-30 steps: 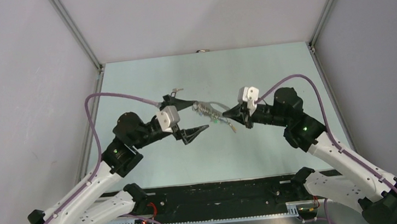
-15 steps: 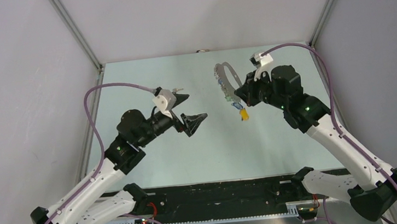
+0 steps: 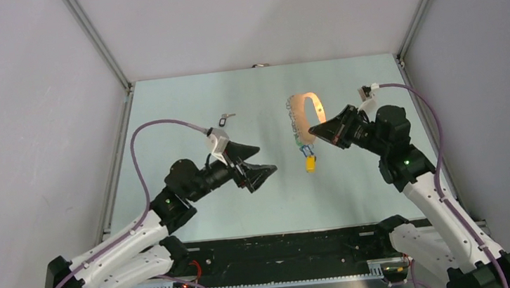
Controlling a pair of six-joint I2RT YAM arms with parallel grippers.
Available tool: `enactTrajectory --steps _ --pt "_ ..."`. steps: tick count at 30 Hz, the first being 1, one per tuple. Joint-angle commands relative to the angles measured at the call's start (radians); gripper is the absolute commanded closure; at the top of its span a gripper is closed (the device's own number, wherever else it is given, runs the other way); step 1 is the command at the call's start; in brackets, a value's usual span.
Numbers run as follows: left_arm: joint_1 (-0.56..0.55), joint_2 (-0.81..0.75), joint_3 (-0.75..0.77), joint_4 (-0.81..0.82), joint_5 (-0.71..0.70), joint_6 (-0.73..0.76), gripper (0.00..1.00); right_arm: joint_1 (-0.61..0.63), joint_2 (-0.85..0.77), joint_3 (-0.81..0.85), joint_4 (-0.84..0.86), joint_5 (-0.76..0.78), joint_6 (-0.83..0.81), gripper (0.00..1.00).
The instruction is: Remove the keys from the keyring
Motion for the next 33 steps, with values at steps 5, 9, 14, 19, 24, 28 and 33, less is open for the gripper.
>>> enactTrajectory --steps 5,9,14,19,24,28,33 --pt "-0.216 -0.001 0.003 0.159 -0.082 0.217 0.12 0.013 -0.082 -0.063 0.319 0.148 0.490 1.00" --pt "-0.273 0.033 -0.027 0.254 -0.108 0.310 0.18 0.032 -0.110 -0.080 0.361 0.218 0.518 1.00" --pt "-0.292 0.081 -0.058 0.386 -0.119 0.429 0.29 0.047 -0.115 -0.081 0.390 0.240 0.514 1.00" --pt "-0.309 0.158 -0.014 0.398 -0.032 0.511 0.40 0.070 -0.127 -0.084 0.418 0.256 0.478 1.00" --pt "-0.314 0.217 0.016 0.406 -0.083 0.588 0.45 0.091 -0.138 -0.090 0.466 0.261 0.443 1.00" --pt "-0.314 0.261 0.060 0.407 -0.149 0.591 0.46 0.101 -0.136 -0.091 0.477 0.263 0.437 1.00" --pt "-0.312 0.322 0.116 0.409 -0.199 0.573 0.45 0.113 -0.125 -0.092 0.490 0.267 0.439 1.00"
